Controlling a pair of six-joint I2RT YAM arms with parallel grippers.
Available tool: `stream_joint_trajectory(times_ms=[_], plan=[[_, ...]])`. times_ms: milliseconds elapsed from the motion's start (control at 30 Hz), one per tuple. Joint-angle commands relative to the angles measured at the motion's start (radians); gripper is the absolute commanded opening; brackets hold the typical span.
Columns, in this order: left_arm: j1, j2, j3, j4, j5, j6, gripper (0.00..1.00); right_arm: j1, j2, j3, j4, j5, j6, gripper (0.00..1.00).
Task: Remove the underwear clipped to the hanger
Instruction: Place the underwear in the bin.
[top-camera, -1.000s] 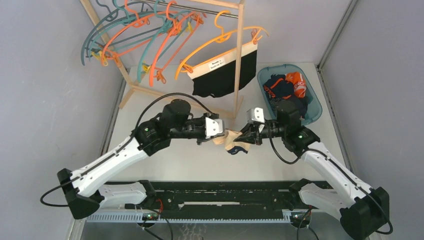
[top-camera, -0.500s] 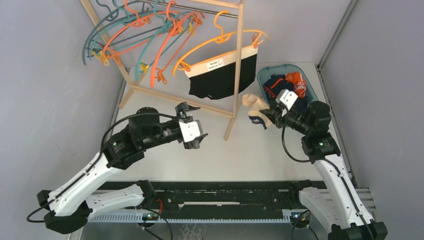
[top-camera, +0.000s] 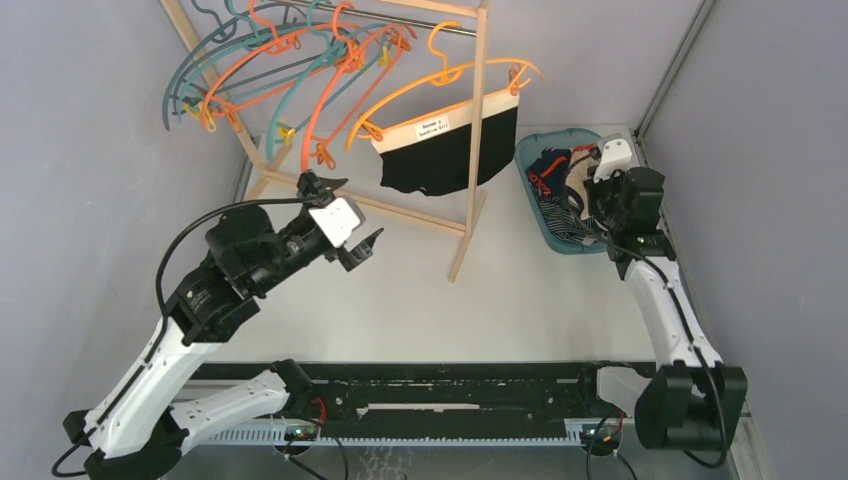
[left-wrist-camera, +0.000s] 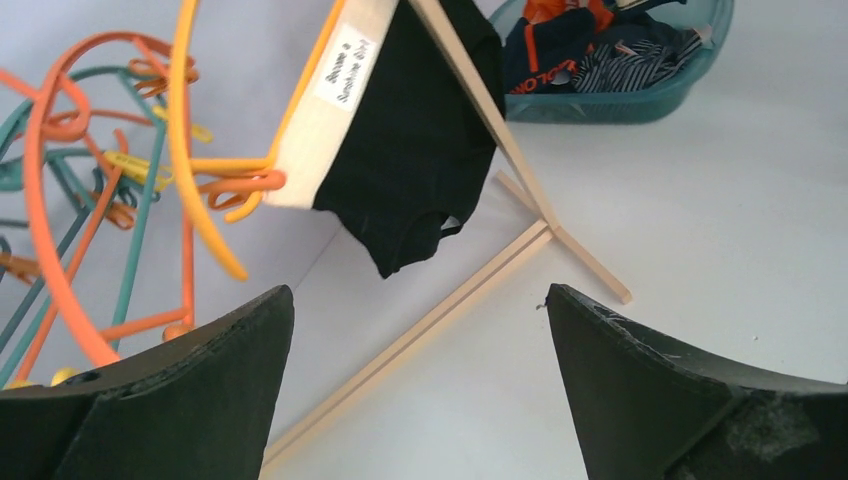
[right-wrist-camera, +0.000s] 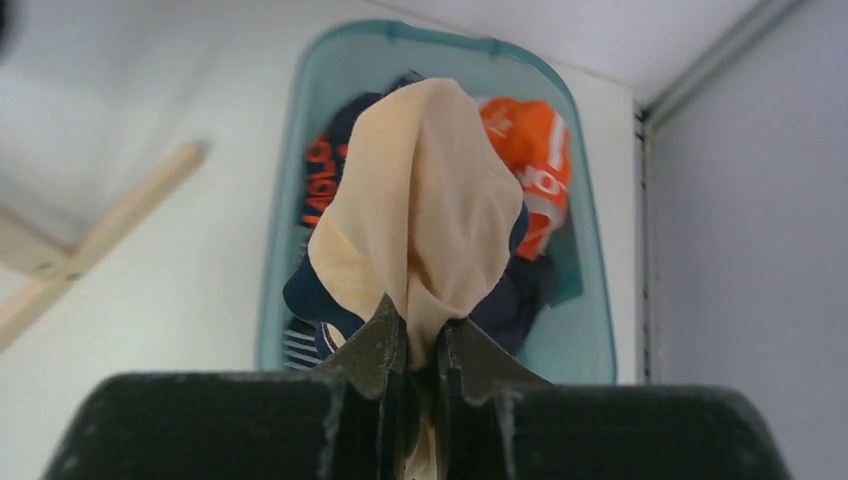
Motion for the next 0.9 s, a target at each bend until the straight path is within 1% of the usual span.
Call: stream_joint_trajectory(times_ms=[0, 100, 133, 167, 200, 233, 333, 400, 433, 500, 567, 733, 867], plan=[[0.034, -0.036, 0.043, 0.025, -0.027, -0.055, 0.99, -0.103, 0.115, 0.099, 0.036, 0.044, -0.011, 0.03], [0.05, -0.054, 0.044, 0.028, -0.035, -0.068, 1.0, -0.17, 0.224, 0.161, 0.005, -0.015, -0.014, 0.08], [0.058, -0.06, 0.047, 0.029, -0.038, -0.076, 1.0, -0.181, 0.27, 0.183, -0.01, -0.036, -0.017, 0.14], [0.068, -0.063, 0.053, 0.029, -0.042, -0.084, 1.0, -0.19, 0.304, 0.204, -0.034, -0.057, -0.025, 0.23], [0.08, -0.064, 0.057, 0.03, -0.045, -0.092, 1.0, -0.193, 0.335, 0.233, -0.067, -0.066, -0.032, 0.35], [0.093, -0.063, 0.063, 0.031, -0.05, -0.106, 1.0, -0.194, 0.363, 0.262, -0.105, -0.067, -0.033, 0.42], [0.127, -0.054, 0.086, 0.031, -0.07, -0.131, 1.0, -0.194, 0.403, 0.321, -0.182, -0.08, -0.023, 0.54], [0.157, -0.042, 0.109, 0.028, -0.077, -0.149, 1.0, -0.193, 0.394, 0.324, -0.19, -0.091, -0.023, 0.72], [0.171, -0.033, 0.12, 0.026, -0.075, -0.158, 1.0, -0.19, 0.381, 0.324, -0.195, -0.098, -0.024, 0.77], [0.198, -0.016, 0.144, 0.018, -0.065, -0.165, 1.0, -0.184, 0.349, 0.324, -0.202, -0.116, -0.024, 0.81], [0.217, 0.008, 0.173, 0.002, -0.054, -0.162, 1.0, -0.174, 0.312, 0.325, -0.213, -0.136, -0.023, 0.83], [0.264, 0.077, 0.25, -0.044, -0.007, -0.162, 1.0, -0.131, 0.211, 0.324, -0.257, -0.195, -0.017, 0.84], [0.292, 0.125, 0.29, -0.057, 0.027, -0.17, 1.0, -0.053, 0.138, 0.324, -0.316, -0.202, -0.011, 0.84]])
